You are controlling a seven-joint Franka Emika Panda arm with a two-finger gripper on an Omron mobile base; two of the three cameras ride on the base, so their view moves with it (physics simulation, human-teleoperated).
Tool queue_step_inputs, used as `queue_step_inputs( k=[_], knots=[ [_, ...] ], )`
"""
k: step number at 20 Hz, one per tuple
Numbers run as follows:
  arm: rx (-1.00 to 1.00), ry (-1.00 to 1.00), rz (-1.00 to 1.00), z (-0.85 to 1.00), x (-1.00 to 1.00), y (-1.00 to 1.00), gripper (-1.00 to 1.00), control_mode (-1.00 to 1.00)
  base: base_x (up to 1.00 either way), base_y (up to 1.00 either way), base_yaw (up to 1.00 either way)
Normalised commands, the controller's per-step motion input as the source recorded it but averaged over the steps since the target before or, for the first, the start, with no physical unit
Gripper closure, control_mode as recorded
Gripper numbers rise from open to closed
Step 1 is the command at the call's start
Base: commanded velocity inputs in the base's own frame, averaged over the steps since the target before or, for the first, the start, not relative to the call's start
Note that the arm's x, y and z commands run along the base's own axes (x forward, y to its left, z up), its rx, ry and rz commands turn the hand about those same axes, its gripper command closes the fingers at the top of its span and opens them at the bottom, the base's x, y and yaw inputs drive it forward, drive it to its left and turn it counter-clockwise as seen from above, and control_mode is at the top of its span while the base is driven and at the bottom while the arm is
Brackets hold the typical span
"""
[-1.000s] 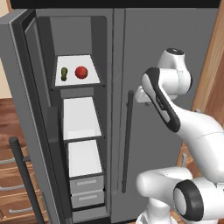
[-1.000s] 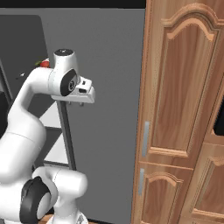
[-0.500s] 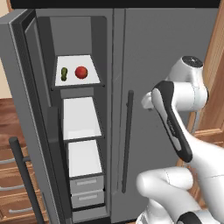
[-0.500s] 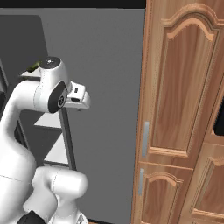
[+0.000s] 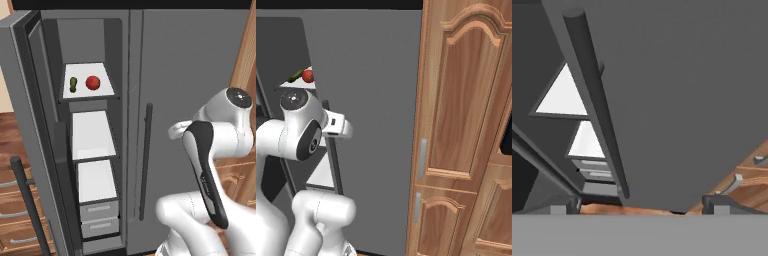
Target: Take the onion and squash out of the freezer and place them in the tupperware container on the counter. Then put the tupperware containing the vegetables back in the freezer.
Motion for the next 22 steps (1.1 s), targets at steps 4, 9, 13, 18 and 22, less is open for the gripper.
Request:
queue_step_inputs(
  k=[4, 9, 13, 18, 22],
  knots=[
    [0.00, -0.01, 0.00, 0.00, -0.26, 0.00, -1.00, 1.00, -0.06, 0.01, 0.00],
    [0.00, 0.00, 0.00, 0.00, 0.00, 0.00, -1.00, 1.00, -0.11, 0.35, 0.00],
    [0.00, 0.00, 0.00, 0.00, 0.00, 0.00, -1.00, 1.00, 0.00, 0.62, 0.00],
    [0.00, 0.00, 0.00, 0.00, 0.00, 0.00, -1.00, 1.00, 0.05, 0.41, 0.00],
    [0.00, 0.00, 0.00, 0.00, 0.00, 0.00, -1.00, 1.00, 0.23, 0.30, 0.00]
  ],
)
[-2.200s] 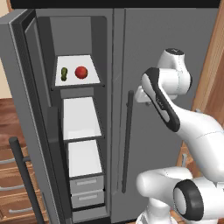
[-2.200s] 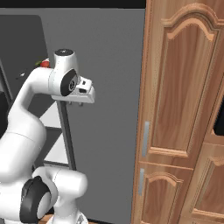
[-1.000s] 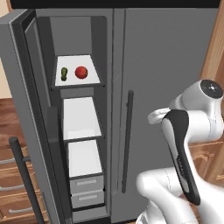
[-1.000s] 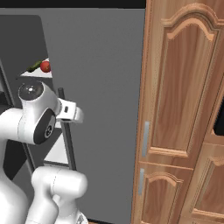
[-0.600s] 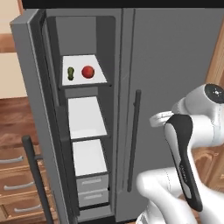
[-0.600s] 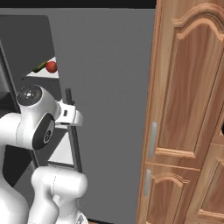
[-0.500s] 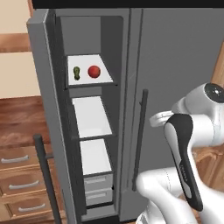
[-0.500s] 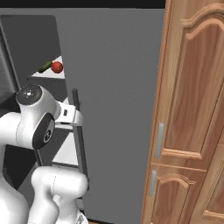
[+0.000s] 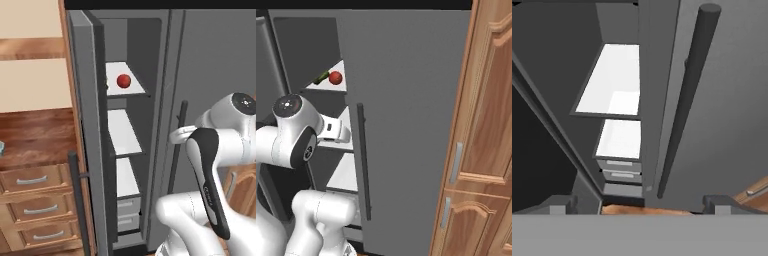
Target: Take the onion and squash out of the freezer and place them in the tupperware container on the counter. Then put the tupperware containing the vegetables back in the freezer.
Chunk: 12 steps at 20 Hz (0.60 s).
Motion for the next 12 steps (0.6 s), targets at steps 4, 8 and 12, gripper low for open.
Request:
queue_step_inputs(
  k=[4, 8, 12],
  knots=[
    [0.00, 0.00, 0.00, 0.00, 0.00, 0.00, -1.00, 1.00, 0.39, 0.41, 0.00],
    [0.00, 0.00, 0.00, 0.00, 0.00, 0.00, -1.00, 1.00, 0.42, 0.45, 0.00],
    [0.00, 0.00, 0.00, 0.15, 0.04, 0.02, -1.00, -1.00, 0.06, 0.07, 0.00]
  ],
)
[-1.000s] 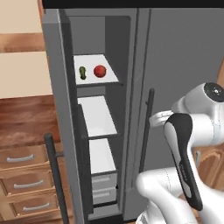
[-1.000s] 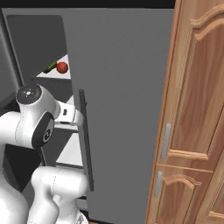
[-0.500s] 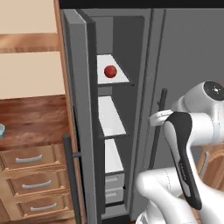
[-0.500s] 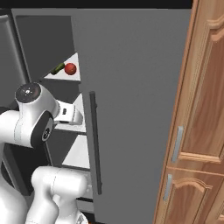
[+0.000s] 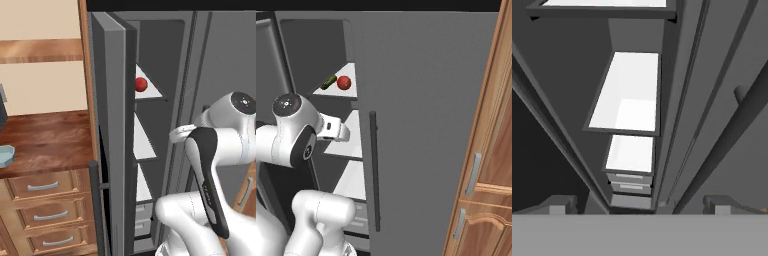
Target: Take the onion and squash out of the freezer and place them in the tupperware container on the counter. Then put the tupperware containing the vegetables back in the freezer.
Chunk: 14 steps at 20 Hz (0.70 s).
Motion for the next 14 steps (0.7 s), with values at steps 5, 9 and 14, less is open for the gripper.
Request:
queue_step_inputs(
  k=[5, 9, 14],
  knots=[
    [0.05, -0.06, 0.00, 0.45, 0.09, 0.00, -1.00, -1.00, 0.00, 0.00, 0.00],
    [0.05, -0.06, 0.00, 0.48, 0.31, 0.00, -1.00, -1.00, 0.00, 0.00, 0.00],
    [0.02, -0.03, 0.00, 0.42, 0.63, 0.00, -1.00, -1.00, 0.00, 0.00, 0.00]
  ],
)
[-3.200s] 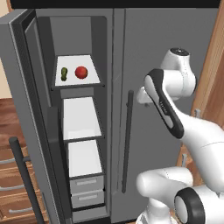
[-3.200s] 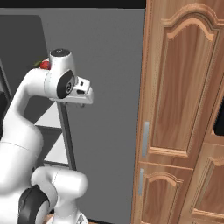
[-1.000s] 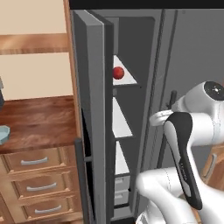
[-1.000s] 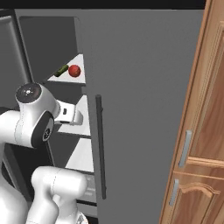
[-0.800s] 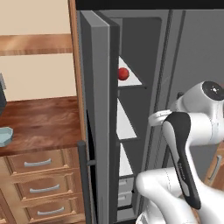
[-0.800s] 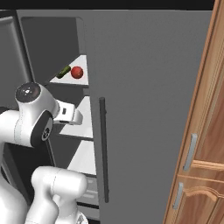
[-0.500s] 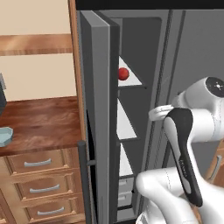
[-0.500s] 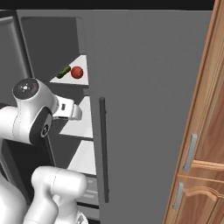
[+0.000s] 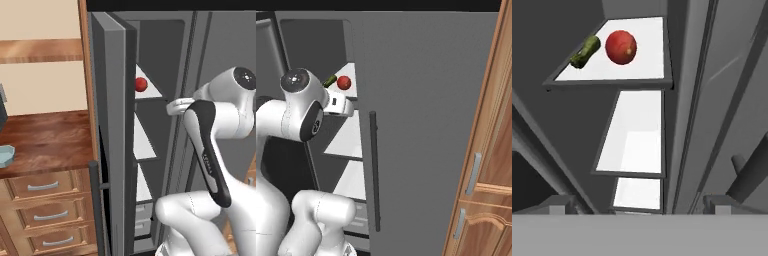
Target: Take the onion and squash out of the freezer and place them in the tupperware container on the counter. Then put the tupperware containing the vegetables back in the freezer.
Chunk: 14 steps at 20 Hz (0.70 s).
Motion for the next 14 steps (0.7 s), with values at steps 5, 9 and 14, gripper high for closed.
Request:
queue_step_inputs(
  k=[5, 9, 14],
  knots=[
    [0.00, 0.00, 0.01, 0.29, 0.64, 0.14, -1.00, -1.00, 0.00, 0.00, 0.00],
    [0.00, -0.01, 0.01, 0.08, 0.48, 0.27, -1.00, -1.00, 0.00, 0.00, 0.00],
    [0.00, -0.01, 0.03, 0.00, 0.56, 0.34, -1.00, -1.00, 0.00, 0.00, 0.00]
  ],
)
